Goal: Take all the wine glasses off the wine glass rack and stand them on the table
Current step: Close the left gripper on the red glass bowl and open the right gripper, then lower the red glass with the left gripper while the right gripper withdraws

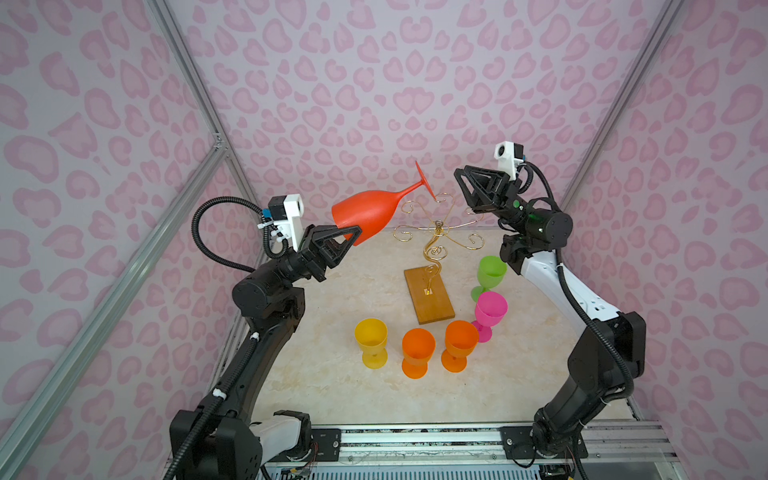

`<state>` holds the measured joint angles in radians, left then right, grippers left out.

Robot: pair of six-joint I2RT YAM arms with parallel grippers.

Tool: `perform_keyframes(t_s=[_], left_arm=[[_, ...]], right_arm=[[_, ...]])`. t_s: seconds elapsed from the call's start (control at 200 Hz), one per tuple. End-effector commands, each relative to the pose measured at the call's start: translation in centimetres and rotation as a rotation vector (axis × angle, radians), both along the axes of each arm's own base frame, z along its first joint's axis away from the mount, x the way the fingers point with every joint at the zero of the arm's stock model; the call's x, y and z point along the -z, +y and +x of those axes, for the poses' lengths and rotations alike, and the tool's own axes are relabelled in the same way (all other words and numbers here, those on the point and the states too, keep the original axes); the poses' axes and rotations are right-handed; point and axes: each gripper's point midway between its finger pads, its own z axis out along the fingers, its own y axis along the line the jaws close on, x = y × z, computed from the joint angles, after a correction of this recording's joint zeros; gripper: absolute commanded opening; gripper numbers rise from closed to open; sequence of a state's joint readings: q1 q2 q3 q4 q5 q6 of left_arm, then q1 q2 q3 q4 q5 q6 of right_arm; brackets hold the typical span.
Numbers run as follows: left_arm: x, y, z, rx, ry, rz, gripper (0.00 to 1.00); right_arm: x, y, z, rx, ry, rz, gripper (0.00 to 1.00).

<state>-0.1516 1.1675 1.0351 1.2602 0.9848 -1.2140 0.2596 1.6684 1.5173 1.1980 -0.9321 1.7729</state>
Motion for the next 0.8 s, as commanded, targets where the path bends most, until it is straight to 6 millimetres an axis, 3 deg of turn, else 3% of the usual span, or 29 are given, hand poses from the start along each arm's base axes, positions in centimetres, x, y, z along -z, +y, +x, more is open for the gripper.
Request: perform_keyframes(t_s=[0.0,0.215,0.35,0.365,0.41,0.435,0.66,0.675,0.795], left_arm=[[-0.2,0.4,1.2,-0.140,0.013,0.042,0.04],[0.9,2.5,4.0,-0.464,0.182,0.173,0.04],[3.2,4.3,6.0,-0.611,0.347,0.257,0.04],[3.5,4.5,6.2,-0.627,0.365,0.265,0.04],[5.1,5.0,7.2,-0.667,0.433,0.302,0.04],[4.6,5.2,7.3,-0.686,0.437,0.309,0.04],[10.2,5.7,11.3,-0.730,0.645,0.411,0.03],[10.7,5.8,11.6,-0.736,0.659,0.417,0.03],[14.3,6.4,13.4,-0.783,0.763,0.473,0.02]], right_arm=[[3.2,-0.4,2.0,0.140,0.014,-0.160,0.32],[7.0,-4.1,3.2,0.429,0.061,-0.429,0.32],[10.3,-6.9,3.5,0.626,0.105,-0.663,0.33],[9.4,-7.2,3.3,0.652,0.084,-0.673,0.33],[9.8,-8.2,3.2,0.707,0.092,-0.724,0.33],[10.1,-8.7,3.2,0.730,0.100,-0.744,0.33],[11.3,-11.4,3.2,0.796,0.148,-0.781,0.33],[12.7,-11.5,3.4,0.788,0.175,-0.799,0.33],[13.8,-12.0,3.4,0.810,0.189,-0.848,0.34]])
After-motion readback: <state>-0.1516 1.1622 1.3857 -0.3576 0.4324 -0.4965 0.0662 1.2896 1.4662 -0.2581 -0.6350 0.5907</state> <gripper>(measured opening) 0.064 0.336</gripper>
